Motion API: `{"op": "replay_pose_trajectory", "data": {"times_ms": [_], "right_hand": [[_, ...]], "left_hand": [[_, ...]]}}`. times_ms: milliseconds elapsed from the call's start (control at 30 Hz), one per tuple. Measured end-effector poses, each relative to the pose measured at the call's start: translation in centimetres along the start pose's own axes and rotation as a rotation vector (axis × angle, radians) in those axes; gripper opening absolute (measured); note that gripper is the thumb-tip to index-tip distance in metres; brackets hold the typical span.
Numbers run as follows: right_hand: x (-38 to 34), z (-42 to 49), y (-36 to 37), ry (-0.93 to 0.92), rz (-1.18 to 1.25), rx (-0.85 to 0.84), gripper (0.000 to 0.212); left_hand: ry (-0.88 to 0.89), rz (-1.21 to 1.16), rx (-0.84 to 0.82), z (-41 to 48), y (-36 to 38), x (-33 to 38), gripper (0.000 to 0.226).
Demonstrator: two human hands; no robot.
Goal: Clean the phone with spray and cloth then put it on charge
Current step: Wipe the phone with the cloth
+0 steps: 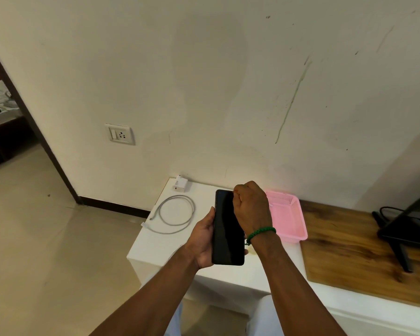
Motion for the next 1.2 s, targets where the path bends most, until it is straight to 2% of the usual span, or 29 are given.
{"op": "replay_pose_trajectory", "data": {"times_ms": [400, 833, 1200], "right_hand": [[-0.5, 0.4, 0.2, -0.015, -0.017, 0.014, 0.021], [-3.3, -0.2, 1.1, -0.136, -0.005, -0.036, 0.015], [-1.3, 0.2, 0.7, -0.006, -0.046, -0.025, 0.017]], "left_hand": [[-0.011, 0.014, 0.000, -0.2, 0.5, 0.4, 0.065], [0.040, 0.048, 0.034, 0.0, 1.1, 0.5, 0.067], [0.007, 0.008, 0.074, 0.7, 0.7, 0.4, 0.066]]}}
Point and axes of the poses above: each hand's wrist, its own z-axis towards the middle knuckle, its own y-axis out of the palm, x = y × z, the point moved 1 cm from there along z, towards the middle knuckle, and after that the axes turned 10 degrees about x, right-handed, at the moved point
